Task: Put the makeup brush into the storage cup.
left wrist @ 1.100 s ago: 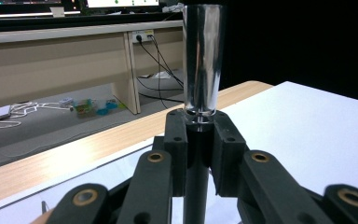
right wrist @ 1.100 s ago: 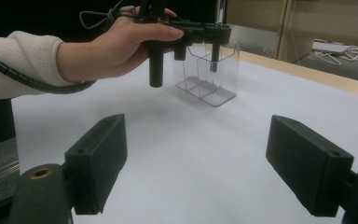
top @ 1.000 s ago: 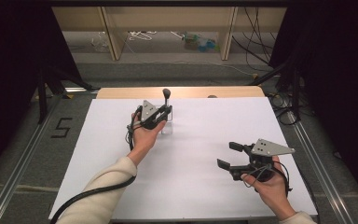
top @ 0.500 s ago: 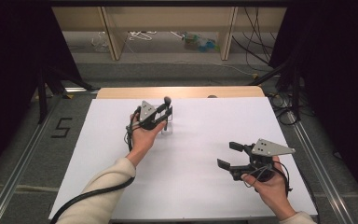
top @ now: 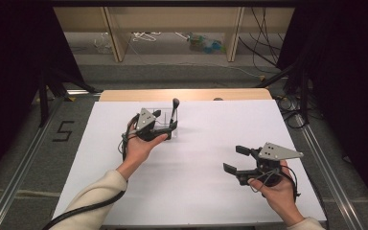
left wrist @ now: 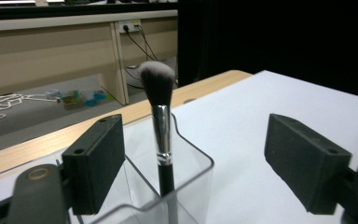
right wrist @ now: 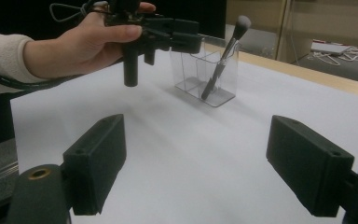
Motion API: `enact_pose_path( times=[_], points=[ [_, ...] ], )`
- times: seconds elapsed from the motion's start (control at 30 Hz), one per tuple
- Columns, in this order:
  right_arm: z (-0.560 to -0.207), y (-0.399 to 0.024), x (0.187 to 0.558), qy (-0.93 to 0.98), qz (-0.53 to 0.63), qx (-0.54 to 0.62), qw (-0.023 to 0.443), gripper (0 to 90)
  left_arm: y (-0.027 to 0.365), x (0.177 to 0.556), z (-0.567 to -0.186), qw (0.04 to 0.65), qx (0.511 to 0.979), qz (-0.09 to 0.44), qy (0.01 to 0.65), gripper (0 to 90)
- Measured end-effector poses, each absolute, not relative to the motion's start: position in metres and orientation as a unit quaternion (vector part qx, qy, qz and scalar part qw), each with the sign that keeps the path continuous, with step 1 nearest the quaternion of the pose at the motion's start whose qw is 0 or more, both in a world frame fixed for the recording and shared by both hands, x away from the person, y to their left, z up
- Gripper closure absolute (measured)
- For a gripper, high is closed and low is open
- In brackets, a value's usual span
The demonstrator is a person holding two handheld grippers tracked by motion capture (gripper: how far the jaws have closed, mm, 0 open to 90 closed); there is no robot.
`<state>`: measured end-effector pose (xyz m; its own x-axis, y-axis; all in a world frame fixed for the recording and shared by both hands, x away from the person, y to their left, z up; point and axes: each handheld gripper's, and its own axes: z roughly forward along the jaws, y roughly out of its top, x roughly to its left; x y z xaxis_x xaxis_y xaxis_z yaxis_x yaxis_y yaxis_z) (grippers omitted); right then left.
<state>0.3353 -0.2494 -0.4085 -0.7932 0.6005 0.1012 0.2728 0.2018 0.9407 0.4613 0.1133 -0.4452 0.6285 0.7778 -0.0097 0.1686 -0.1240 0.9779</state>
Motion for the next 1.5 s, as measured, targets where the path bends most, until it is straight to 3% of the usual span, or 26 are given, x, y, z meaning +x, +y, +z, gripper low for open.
enact_pose_path(
  times=[1.5],
  points=[
    [-0.408,-0.25,0.335,0.761,0.563,0.288,0.147,20.6,0.149,0.405,-0.43,0.573,0.721,0.248,0.3,16.4]
  ],
)
